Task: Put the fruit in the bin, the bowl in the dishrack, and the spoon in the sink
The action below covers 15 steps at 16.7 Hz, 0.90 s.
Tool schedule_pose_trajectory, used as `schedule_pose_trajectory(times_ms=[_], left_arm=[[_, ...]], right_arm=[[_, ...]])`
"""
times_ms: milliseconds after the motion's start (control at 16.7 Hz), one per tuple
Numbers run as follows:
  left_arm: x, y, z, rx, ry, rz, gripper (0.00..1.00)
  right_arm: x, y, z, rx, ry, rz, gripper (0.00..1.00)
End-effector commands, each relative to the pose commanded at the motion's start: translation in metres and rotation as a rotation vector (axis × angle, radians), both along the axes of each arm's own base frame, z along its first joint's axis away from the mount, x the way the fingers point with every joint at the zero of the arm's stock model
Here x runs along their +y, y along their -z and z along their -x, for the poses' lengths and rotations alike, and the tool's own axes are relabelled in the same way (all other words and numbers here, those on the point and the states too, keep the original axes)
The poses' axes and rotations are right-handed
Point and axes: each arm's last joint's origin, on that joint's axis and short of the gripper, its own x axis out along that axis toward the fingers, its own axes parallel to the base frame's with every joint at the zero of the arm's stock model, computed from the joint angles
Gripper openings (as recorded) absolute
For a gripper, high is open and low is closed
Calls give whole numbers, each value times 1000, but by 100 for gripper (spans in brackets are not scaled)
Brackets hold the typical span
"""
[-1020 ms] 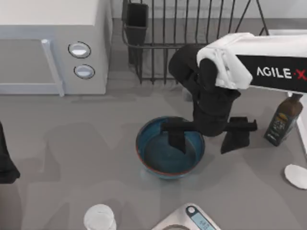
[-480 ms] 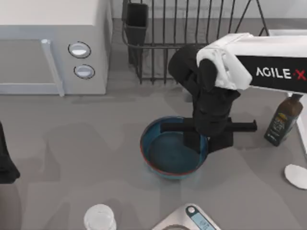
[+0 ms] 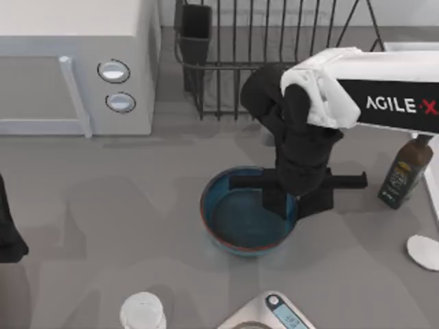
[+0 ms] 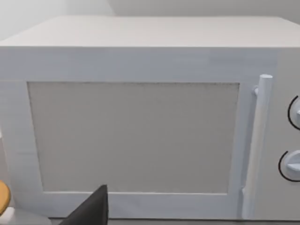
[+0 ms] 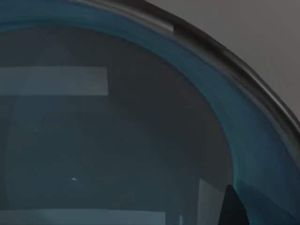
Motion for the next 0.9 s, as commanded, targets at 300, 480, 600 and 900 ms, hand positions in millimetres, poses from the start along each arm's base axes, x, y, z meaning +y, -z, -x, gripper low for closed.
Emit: schedule_pose_trajectory(times_ms=[300, 480, 600, 900], left_arm=[[0, 0, 0, 0, 0, 0, 100], [0, 0, 0, 0, 0, 0, 100], [0, 0, 0, 0, 0, 0, 100], [0, 0, 0, 0, 0, 0, 100]], right_arm=[[6, -32, -2, -2, -14, -1, 0], [3, -70, -1, 15, -6, 11, 0], [1, -92, -1, 6, -1, 5, 0], [2, -98, 1, 3, -3, 1, 0]])
